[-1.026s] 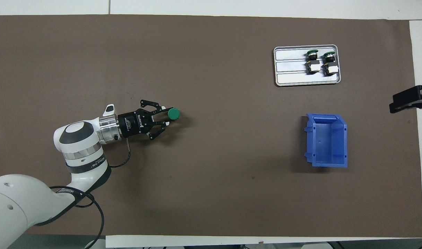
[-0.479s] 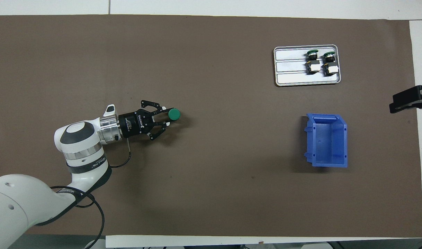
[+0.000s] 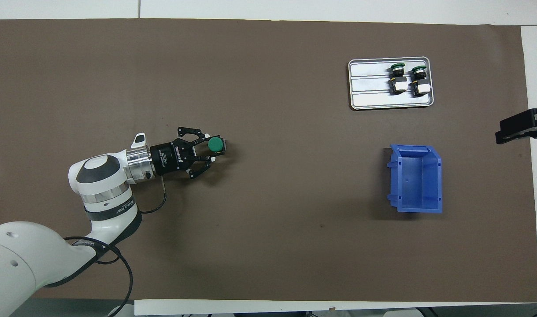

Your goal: Place and press button with both arms

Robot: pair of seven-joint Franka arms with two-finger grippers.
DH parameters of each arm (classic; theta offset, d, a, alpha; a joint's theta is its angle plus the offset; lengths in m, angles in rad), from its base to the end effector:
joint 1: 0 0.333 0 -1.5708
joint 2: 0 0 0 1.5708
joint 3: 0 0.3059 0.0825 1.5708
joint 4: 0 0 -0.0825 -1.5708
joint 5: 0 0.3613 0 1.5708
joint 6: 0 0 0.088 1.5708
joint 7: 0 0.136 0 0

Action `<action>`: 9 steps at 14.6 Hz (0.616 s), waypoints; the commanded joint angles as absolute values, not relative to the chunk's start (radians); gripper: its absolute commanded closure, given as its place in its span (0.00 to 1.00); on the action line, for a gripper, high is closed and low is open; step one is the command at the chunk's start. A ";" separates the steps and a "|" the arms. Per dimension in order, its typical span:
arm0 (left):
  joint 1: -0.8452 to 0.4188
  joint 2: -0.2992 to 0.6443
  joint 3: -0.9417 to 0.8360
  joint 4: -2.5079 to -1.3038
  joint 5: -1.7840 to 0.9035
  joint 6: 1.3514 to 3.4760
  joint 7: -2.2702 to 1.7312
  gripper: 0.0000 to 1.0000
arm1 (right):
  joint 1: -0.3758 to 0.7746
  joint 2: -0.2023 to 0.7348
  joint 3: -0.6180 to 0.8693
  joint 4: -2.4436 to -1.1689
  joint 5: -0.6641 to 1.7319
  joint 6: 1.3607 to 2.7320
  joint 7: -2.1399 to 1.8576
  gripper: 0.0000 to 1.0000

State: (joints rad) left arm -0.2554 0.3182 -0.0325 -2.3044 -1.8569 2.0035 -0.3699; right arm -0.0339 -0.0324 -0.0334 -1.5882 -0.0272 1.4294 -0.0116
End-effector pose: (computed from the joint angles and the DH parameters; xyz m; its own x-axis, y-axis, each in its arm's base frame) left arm 0.4694 -0.2259 0.2191 0.0964 0.2460 -0.9644 0.9813 0.1385 0.1334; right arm 0.5013 -0.0381 0.5834 0.9902 -0.0588 -0.1263 -0.0561 -0.9981 0.0246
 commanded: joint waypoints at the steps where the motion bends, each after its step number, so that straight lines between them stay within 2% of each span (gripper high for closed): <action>1: -0.265 0.301 -0.029 -2.313 -1.878 2.040 -0.377 0.48 | -0.046 -0.051 -0.025 -1.605 -0.029 1.424 -0.034 0.01; 2: -0.265 0.301 -0.031 -2.312 -1.878 2.046 -0.380 0.44 | -0.046 -0.051 -0.025 -1.605 -0.029 1.424 -0.034 0.01; 3: -0.265 0.298 -0.029 -2.312 -1.878 2.049 -0.387 0.31 | -0.046 -0.051 -0.025 -1.605 -0.029 1.424 -0.034 0.01; 4: -0.265 0.290 -0.029 -2.313 -1.878 2.049 -0.391 0.01 | -0.046 -0.051 -0.025 -1.605 -0.029 1.424 -0.034 0.01; 9: -0.267 0.273 -0.028 -2.312 -1.873 2.077 -0.403 0.00 | -0.046 -0.051 -0.025 -1.605 -0.029 1.424 -0.034 0.01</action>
State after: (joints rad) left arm -0.2558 0.3073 -0.0317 -2.3006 -1.8585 2.0378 -0.3792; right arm -0.0339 -0.0324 -0.0334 -1.5882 -0.0272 1.4294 -0.0116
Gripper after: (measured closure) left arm 0.000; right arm 0.004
